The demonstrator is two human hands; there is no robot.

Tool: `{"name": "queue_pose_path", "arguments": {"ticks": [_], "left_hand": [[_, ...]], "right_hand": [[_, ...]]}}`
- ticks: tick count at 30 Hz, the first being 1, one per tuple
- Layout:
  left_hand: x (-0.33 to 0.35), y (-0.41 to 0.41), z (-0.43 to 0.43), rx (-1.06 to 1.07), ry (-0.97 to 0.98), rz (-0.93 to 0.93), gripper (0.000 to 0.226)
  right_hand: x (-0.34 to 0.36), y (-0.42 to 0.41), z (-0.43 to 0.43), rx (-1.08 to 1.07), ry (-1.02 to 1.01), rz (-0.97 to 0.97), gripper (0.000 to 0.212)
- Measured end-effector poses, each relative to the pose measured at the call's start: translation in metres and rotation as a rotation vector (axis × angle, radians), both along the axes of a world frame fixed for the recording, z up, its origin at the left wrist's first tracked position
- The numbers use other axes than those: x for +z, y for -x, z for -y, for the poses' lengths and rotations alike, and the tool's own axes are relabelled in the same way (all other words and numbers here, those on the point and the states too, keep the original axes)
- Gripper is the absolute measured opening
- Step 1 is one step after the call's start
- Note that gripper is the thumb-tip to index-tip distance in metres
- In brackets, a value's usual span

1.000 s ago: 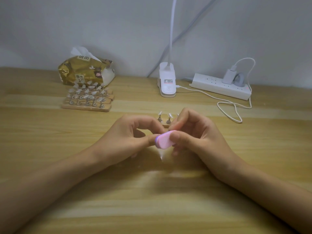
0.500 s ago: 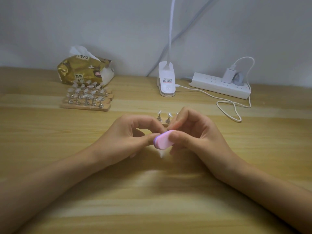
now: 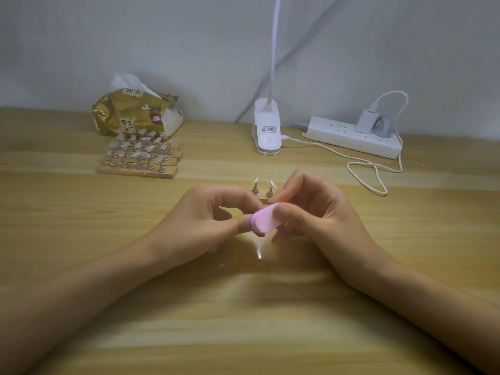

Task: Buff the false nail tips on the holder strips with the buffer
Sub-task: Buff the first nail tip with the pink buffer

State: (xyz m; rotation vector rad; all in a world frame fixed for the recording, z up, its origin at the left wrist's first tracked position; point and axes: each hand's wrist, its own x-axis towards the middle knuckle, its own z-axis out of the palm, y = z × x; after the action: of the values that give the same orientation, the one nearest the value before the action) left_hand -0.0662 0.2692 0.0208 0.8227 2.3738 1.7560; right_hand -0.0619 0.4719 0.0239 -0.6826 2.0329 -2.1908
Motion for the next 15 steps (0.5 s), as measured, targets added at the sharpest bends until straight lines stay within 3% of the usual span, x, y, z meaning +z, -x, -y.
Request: {"name": "queue_pose_path", "arguments": {"ticks": [3,7,15], "left_hand": [[0.0001,0.0005,0.0005,-0.014,-0.003,0.002,0.010],[-0.0004,-0.0003,0.0002,-0.017,0.006,-0.005,0.012],[-0.0004,0.0002,0.0005,-0.008,0.003,-0.008,0.011]], "right_hand": [[0.0015,0.0018,-0.0020,-0.069,0.063,0.027,0.019],[-0.0005,0.0006,0.0002,0.026,0.002,-0.021,0.015],[-0.0002,0.0006,-0.0004,-0.018,0.008,-0.010,0.012]]}}
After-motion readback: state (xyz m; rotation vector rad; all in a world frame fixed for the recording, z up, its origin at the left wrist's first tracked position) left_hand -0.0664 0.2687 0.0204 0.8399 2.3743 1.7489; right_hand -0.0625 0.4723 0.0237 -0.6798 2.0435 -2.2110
